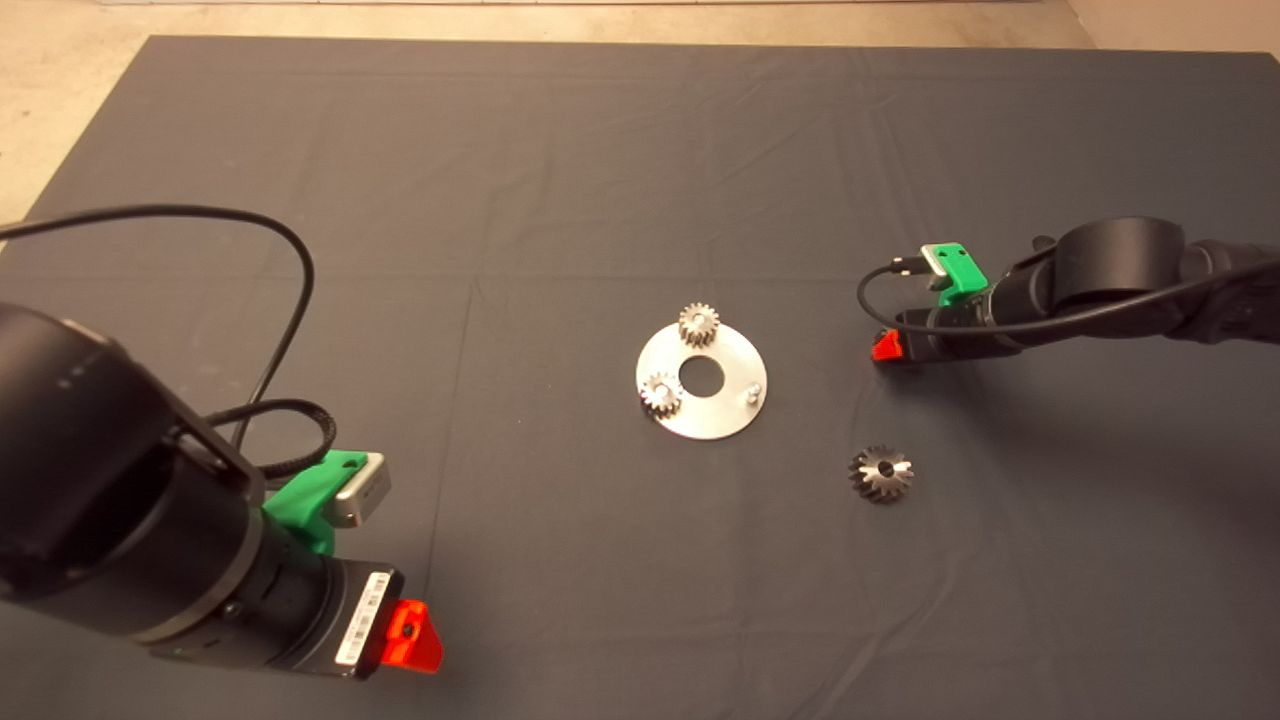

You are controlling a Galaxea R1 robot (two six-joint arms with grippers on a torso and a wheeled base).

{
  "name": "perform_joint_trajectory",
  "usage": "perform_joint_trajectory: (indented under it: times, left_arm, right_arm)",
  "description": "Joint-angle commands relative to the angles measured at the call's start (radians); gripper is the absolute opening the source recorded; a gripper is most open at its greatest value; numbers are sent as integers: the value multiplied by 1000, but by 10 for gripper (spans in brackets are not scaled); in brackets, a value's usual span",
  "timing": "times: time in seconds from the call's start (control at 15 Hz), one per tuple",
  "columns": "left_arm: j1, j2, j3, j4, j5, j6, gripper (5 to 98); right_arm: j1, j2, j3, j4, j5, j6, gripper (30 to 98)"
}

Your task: Remove an incorrectly installed larger gear and replace it with the correct smaller gear

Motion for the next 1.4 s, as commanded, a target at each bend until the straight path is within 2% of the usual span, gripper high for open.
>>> perform_joint_trajectory:
  times: [0.0,0.2,0.33,0.47,0.6,0.73,0.87,1.0,1.13,1.33]
  left_arm:
    - [-7,-2,14,-7,6,-7,976]
    - [-7,-2,14,-7,6,-9,976]
    - [-7,-2,14,-7,6,-9,976]
    - [-7,-2,14,-7,6,-9,975]
    - [-7,-2,14,-7,6,-9,975]
    - [-7,-2,14,-8,6,-9,975]
    - [-7,-2,14,-7,6,-9,976]
    - [-7,-2,14,-7,6,-9,975]
    - [-7,-2,14,-7,6,-9,976]
    - [-7,0,14,-8,6,-9,976]
  right_arm:
    - [18,1,-7,-28,26,-12,698]
    - [18,1,-13,-28,32,-15,698]
    - [19,3,-20,-28,47,-16,697]
    - [19,1,-20,-28,50,-16,652]
    - [19,1,-20,-28,50,-18,652]
    - [19,1,-20,-28,50,-18,599]
    - [19,1,-20,-28,50,-18,599]
    - [19,1,-20,-28,50,-18,557]
    - [19,3,-20,-28,49,-18,554]
    - [19,1,-20,-26,49,-18,508]
